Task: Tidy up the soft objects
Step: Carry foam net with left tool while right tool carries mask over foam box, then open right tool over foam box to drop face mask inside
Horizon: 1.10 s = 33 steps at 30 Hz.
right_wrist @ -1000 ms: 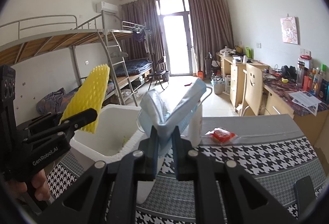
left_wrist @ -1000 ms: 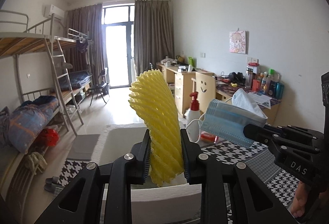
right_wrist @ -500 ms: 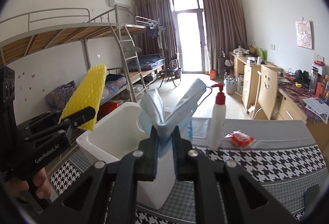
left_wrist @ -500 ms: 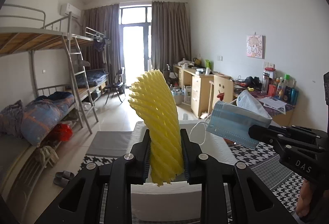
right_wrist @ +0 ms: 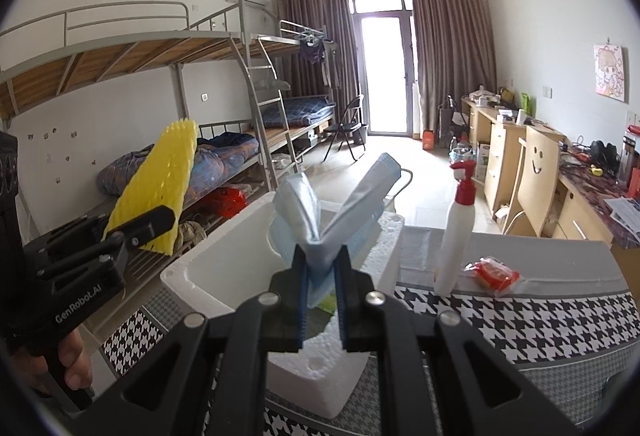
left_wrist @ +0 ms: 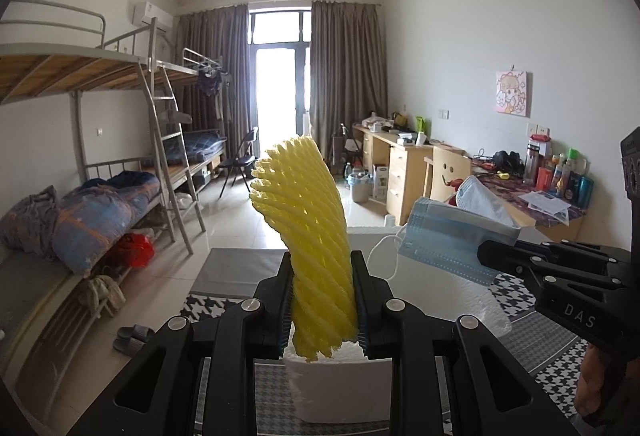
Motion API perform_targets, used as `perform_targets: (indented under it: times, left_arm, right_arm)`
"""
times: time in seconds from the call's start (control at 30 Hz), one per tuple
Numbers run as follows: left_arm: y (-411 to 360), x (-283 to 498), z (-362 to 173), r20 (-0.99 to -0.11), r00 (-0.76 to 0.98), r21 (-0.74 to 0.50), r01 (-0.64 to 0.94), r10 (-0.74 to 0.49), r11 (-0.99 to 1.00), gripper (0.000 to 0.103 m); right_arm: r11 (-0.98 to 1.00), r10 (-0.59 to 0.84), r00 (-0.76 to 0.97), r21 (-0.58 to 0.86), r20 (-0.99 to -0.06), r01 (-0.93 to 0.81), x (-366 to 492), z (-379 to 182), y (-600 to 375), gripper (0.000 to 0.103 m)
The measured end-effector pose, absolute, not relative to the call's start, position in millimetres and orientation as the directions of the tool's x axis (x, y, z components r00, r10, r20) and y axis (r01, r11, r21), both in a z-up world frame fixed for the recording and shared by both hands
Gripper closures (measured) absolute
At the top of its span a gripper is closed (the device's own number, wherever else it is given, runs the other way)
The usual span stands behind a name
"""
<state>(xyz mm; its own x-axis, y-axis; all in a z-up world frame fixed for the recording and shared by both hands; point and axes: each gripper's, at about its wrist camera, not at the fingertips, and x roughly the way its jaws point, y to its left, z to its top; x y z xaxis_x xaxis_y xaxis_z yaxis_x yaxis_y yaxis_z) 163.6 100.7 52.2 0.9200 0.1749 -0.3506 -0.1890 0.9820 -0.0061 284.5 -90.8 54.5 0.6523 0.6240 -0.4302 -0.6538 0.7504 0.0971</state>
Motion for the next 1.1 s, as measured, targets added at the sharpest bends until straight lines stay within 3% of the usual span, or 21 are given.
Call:
perform_targets:
  times: [0.87,0.9,1.03,1.07,1.1]
  left_arm:
    - [123,154,50,-0.351,0.907,-0.030,-0.259,0.232,0.966,0.076]
    - [123,154,50,-0.352,0.907,-0.030,-0.257,0.230,0.966,0.076]
    - [122,157,50,-0.353,0.909,-0.032,-0.249,0.222,0.968,0.076]
    - [122,158,50,-0.355,0.908,-0.035,-0.248,0.220,0.968,0.076]
    - [122,159,50,-0.358,0.908,-0.035,-0.246,0.218,0.969,0.076]
  right_arm:
    - [0.713,0.630,0.571,0.102,-0.527,-0.693,308,42,-56,0.086]
    - [0.716,0.624,0.566,0.102,-0.539,-0.691,308,40,-54,0.083]
    - [0.715,0.629,0.555,0.124,-0.544,-0.688,312,38,-56,0.036]
    - [0.716,0.630,0.562,0.121,-0.536,-0.687,310,39,-56,0.027]
    - [0.716,0.631,0.566,0.116,-0.531,-0.689,309,40,-57,0.024]
